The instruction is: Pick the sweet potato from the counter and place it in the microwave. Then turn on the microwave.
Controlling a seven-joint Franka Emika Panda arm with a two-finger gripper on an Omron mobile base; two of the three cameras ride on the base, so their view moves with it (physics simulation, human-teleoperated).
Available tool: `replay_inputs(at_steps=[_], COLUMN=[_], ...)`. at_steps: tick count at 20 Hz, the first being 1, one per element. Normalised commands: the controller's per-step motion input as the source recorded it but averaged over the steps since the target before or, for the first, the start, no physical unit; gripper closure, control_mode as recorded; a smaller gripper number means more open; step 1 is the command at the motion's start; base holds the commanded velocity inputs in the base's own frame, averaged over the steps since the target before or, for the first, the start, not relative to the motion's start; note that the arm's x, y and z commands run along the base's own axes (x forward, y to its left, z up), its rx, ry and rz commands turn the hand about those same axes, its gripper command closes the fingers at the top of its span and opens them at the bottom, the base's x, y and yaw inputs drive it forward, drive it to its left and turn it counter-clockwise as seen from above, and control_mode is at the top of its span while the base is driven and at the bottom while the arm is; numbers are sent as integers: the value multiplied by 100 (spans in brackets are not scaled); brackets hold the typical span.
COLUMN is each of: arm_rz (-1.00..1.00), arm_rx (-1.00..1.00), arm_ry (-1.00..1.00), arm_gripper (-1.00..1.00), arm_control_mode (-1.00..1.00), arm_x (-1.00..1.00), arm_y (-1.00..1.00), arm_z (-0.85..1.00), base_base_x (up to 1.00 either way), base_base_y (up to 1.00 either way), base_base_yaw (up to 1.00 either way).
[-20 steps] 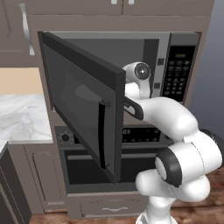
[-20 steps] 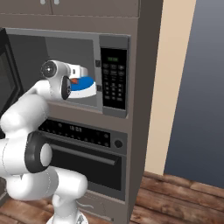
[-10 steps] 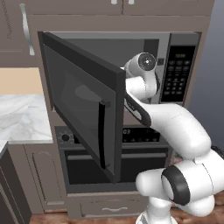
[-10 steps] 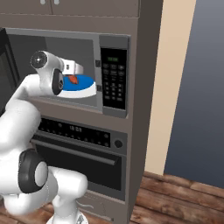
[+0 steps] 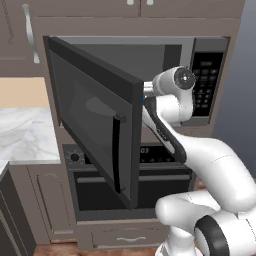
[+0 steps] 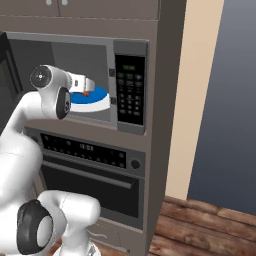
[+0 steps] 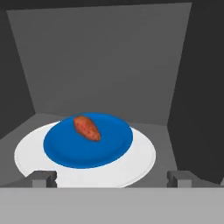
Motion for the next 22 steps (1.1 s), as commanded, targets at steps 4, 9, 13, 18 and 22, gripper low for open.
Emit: replay_inputs(at_steps=[4,9,13,18,22], arm_rz=[0,0,0,0,-1], arm_rx=[18,26,22,15,4], arm_ry=[1,6,4,1,0], arm_gripper=[-100,-100,-100,-100,-100], arm_control_mode=[-100,-100,-100,-100,-100], arm_x=[-42,-43,-49,-54,-56], arm_y=[-4,0,-3,-5,-10], arm_z=[29,34,33,25,19], base_base_x=[0,0,0,0,0], base_base_y=[0,0,0,0,0], base_base_yaw=[0,0,0,0,0])
